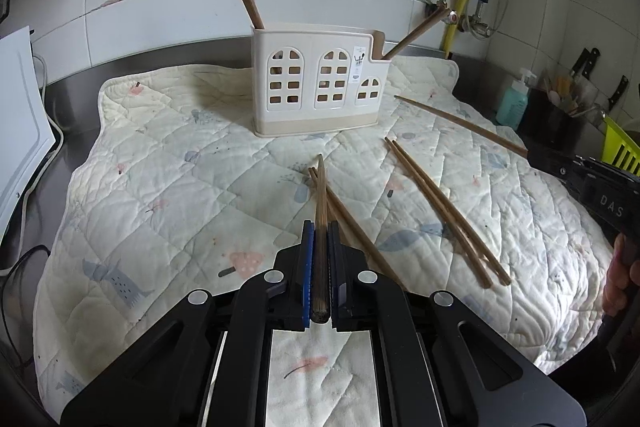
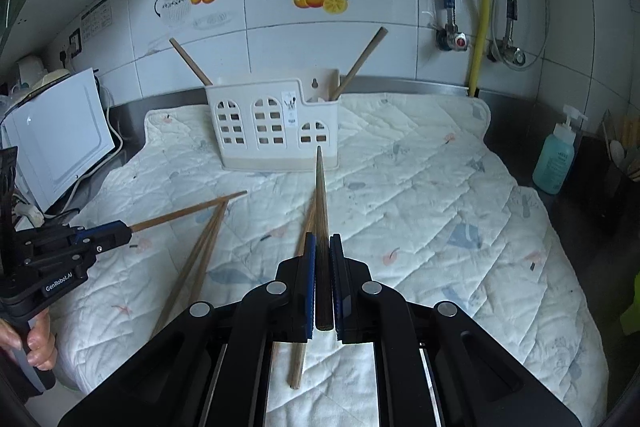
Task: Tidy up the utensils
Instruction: 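Lift the chopsticks with both tools and carry them over the white holder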
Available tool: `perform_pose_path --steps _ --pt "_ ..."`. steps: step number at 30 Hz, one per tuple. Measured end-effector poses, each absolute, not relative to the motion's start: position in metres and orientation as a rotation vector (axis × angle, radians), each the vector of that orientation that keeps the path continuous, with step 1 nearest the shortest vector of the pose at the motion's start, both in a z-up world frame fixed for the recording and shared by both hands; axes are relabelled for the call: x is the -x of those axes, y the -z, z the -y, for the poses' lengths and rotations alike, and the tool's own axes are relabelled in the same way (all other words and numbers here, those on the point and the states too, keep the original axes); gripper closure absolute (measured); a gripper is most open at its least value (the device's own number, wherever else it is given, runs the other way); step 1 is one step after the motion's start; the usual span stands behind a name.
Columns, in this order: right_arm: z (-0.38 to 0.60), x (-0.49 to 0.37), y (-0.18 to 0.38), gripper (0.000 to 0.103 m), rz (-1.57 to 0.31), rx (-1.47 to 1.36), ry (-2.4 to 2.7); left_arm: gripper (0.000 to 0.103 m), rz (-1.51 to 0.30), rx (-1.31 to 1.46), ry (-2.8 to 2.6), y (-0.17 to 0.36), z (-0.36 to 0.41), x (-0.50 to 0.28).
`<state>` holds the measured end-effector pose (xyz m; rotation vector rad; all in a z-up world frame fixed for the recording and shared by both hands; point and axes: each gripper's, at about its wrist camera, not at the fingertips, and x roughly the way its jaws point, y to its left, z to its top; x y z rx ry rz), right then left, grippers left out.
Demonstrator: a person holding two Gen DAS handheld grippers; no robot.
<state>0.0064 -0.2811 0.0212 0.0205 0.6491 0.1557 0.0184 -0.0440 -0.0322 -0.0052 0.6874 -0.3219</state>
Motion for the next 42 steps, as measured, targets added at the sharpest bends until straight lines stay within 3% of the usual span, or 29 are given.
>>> perform_pose_path --steps 30,42 --pt "0.308 -0.076 -0.126 0.096 -0.652 0.066 -0.268 0.098 -0.428 -0.027 0.339 -0.103 0.043 -0.059" --pt "0.301 -0.124 -0.186 0.096 -0.571 0.047 -0.310 0.098 -0.281 -0.035 0.330 -0.174 0.053 -0.093"
